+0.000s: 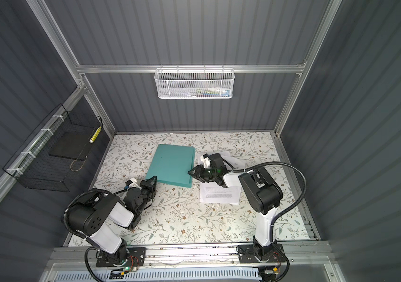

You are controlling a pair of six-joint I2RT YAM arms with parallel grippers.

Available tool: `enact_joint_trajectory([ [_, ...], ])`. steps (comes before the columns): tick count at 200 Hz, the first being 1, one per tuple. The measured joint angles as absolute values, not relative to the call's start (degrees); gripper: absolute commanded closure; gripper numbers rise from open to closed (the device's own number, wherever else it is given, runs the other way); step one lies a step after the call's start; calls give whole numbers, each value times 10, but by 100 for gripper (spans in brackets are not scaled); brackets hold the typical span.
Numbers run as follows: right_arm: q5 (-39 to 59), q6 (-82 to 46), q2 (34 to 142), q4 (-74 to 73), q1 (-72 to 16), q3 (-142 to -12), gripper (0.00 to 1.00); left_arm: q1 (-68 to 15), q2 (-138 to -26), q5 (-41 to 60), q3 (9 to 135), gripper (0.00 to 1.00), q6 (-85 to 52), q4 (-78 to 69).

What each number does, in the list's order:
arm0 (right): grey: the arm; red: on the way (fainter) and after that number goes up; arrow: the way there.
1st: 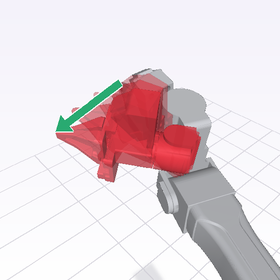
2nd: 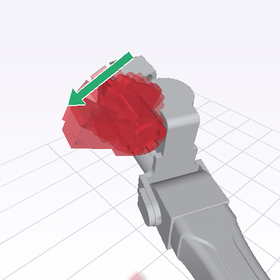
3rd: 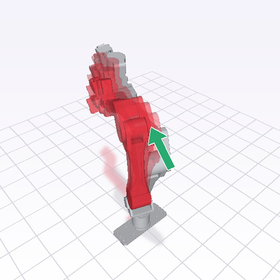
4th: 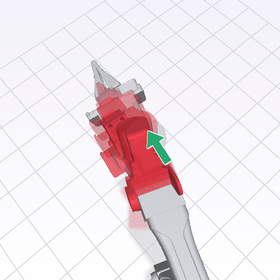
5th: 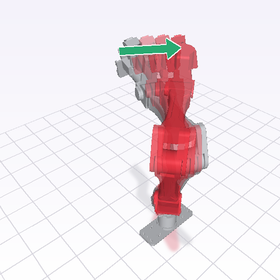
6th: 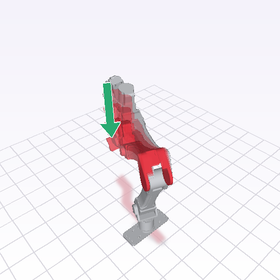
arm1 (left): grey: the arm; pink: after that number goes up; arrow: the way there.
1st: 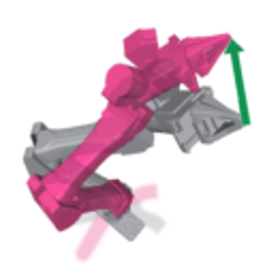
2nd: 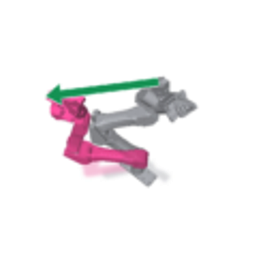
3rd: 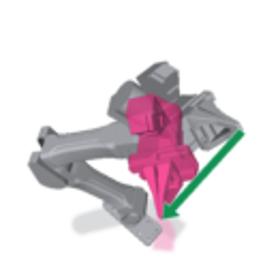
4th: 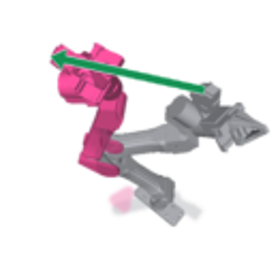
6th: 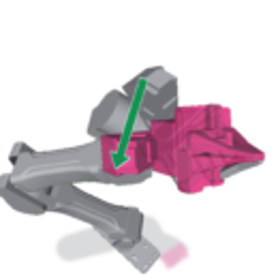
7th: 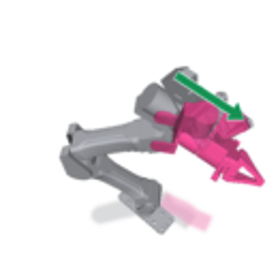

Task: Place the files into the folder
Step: 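Move right gripper from the papers to the raised folder cover while left gripper holds it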

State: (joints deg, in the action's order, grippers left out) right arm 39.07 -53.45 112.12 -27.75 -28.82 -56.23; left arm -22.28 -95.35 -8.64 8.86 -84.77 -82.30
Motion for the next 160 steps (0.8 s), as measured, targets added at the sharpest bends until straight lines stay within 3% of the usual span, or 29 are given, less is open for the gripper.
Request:
enact_joint_trajectory([
  [111, 415, -594, 1174, -321, -298, -581, 60, -221, -980, -72, 83, 100, -858, -850],
  [132, 419, -600, 1176, -335, -297, -581, 73, -220, -983, -68, 83, 100, -859, -854],
  [156, 422, -615, 1179, -343, -297, -581, 100, -218, -983, -62, 83, 100, -856, -853],
  [160, 424, -610, 1179, -344, -297, -582, 100, -217, -982, -59, 83, 100, -853, -852],
])
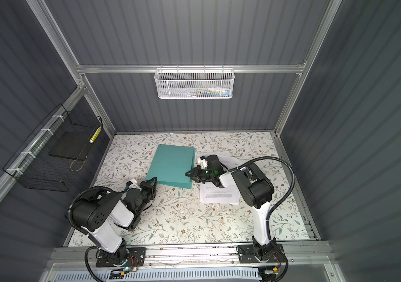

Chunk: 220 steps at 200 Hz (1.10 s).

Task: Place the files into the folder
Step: 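Move right gripper from the papers to the raised folder cover while left gripper holds it, then swing the teal cover open away from the papers with the left gripper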

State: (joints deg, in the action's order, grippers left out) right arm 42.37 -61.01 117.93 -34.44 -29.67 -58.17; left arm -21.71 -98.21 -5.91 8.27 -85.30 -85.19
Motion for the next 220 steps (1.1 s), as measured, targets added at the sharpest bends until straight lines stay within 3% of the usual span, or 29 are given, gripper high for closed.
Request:
enact_joint_trajectory([
  [11, 425, -617, 1179, -345, -297, -583, 100, -213, -974, -50, 82, 99, -845, -837],
  [16, 427, -617, 1179, -346, -297, -583, 100, -208, -966, -42, 82, 91, -841, -823],
  [27, 428, -617, 1179, -346, -297, -585, 100, -200, -941, -23, 83, 63, -823, -787],
  [34, 429, -617, 1179, -346, -297, -587, 100, -195, -920, -8, 84, 10, -813, -752],
  [38, 429, -616, 1179, -346, -297, -588, 100, -193, -905, 0, 88, 1, -805, -728],
  [64, 426, -615, 1173, -332, -297, -590, 100, -192, -808, 42, 177, 0, -711, -455],
  [91, 412, -613, 1142, -302, -295, -590, 100, -223, -738, 10, 328, 0, -568, -174],
  [117, 405, -612, 1103, -258, -296, -599, 100, -240, -670, -30, 338, 0, -511, -49],
  [158, 399, -591, 1067, -178, -298, -629, 100, -237, -708, -32, 349, 1, -467, 95],
  [183, 393, -582, 1054, -146, -299, -630, 100, -288, -667, -81, 349, 1, -440, 160],
  [220, 384, -571, 1053, -78, -304, -663, 100, -326, -581, -170, 364, 16, -398, 242],
])
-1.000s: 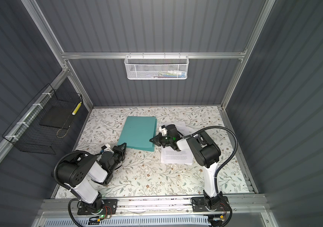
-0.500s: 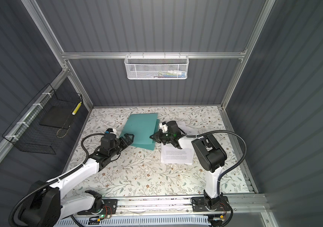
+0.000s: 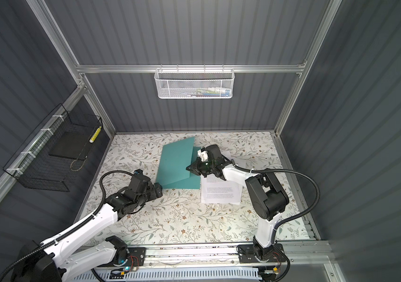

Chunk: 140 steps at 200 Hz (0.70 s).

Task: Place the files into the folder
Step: 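Swing the teal cover open away from the papers with the left gripper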

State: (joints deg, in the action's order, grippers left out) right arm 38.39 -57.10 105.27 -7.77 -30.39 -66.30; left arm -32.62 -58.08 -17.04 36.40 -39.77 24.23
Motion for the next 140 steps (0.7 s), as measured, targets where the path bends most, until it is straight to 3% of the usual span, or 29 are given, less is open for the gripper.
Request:
enact_joint_trajectory([
  [76, 382, -568, 1046, 3, -327, -741, 100, -426, -583, -282, 370, 19, -289, 268],
  [140, 384, -568, 1043, 18, -343, -751, 100, -448, -699, -308, 404, 19, -222, 198],
])
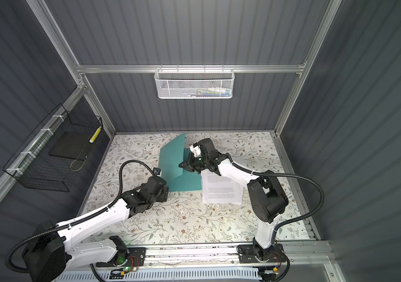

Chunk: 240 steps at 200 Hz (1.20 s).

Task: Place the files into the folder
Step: 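Swing the teal cover open away from the papers with the left gripper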

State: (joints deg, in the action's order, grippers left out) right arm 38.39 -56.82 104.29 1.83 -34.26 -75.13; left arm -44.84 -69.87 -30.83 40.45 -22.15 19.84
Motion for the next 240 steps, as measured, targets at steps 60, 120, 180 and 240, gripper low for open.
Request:
enact_joint_trajectory([
  [60, 391, -571, 1043, 18, -345, -754, 100, -450, -776, -309, 426, 33, -204, 136],
  [120, 403, -583, 1043, 13, -347, -754, 100, -450, -835, -342, 442, 67, -198, 115],
  [180, 427, -593, 1042, -7, -349, -764, 74, -451, -840, -390, 447, 100, -201, 116],
  [240, 466, -621, 1031, -60, -333, -753, 48, -451, -830, -406, 443, 100, -220, 118],
])
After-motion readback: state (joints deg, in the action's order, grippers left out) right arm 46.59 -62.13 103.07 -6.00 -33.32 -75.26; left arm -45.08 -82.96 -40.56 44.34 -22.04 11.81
